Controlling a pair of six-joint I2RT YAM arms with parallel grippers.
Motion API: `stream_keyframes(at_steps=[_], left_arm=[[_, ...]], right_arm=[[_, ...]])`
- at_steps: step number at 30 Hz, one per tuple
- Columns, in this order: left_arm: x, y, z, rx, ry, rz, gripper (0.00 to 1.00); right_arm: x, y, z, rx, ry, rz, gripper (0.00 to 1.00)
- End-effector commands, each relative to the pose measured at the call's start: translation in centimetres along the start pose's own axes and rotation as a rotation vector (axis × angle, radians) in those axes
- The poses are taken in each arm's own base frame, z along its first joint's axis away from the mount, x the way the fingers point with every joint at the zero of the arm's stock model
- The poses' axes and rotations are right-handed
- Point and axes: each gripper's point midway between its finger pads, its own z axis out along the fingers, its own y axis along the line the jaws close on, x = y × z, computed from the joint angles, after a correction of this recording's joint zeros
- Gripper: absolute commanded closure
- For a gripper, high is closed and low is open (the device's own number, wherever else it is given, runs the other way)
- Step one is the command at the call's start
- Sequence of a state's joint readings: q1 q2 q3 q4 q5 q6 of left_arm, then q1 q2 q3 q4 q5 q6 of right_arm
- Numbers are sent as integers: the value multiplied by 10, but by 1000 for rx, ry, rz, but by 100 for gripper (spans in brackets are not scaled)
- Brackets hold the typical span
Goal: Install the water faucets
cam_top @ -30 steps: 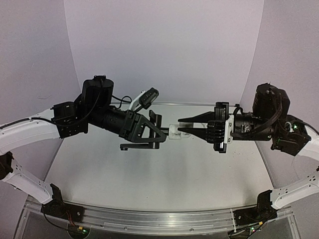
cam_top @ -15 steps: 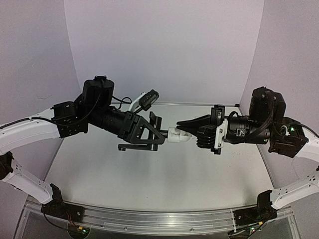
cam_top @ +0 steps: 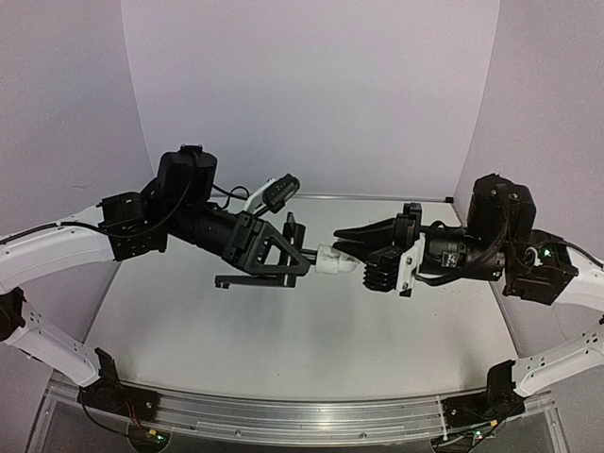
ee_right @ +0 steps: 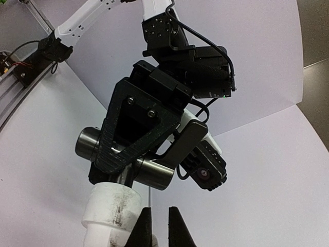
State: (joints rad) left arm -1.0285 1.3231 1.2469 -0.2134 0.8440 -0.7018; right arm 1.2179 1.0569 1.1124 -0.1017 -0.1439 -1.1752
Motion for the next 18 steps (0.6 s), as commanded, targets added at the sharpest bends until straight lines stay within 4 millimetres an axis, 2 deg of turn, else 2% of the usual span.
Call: stream_keyframes(at_steps=[1, 5, 9, 13, 18], left_arm=[[-8, -84, -24, 227, -31, 258, 100], [-8, -85, -25, 229, -37, 254, 100], [-9, -85, -25, 234, -45, 252, 100], [-13, -81, -23, 218, -62, 235, 100], [-25, -72, -22, 182, -100, 187, 100]], right_arm=[[40, -1, 4, 0, 171, 4, 85], [51, -20, 1, 50, 217, 21, 82], [58, -27, -6, 69, 242, -12, 75], [53, -31, -18, 81, 228, -41, 51], [49, -19, -32, 47, 200, -168, 20]])
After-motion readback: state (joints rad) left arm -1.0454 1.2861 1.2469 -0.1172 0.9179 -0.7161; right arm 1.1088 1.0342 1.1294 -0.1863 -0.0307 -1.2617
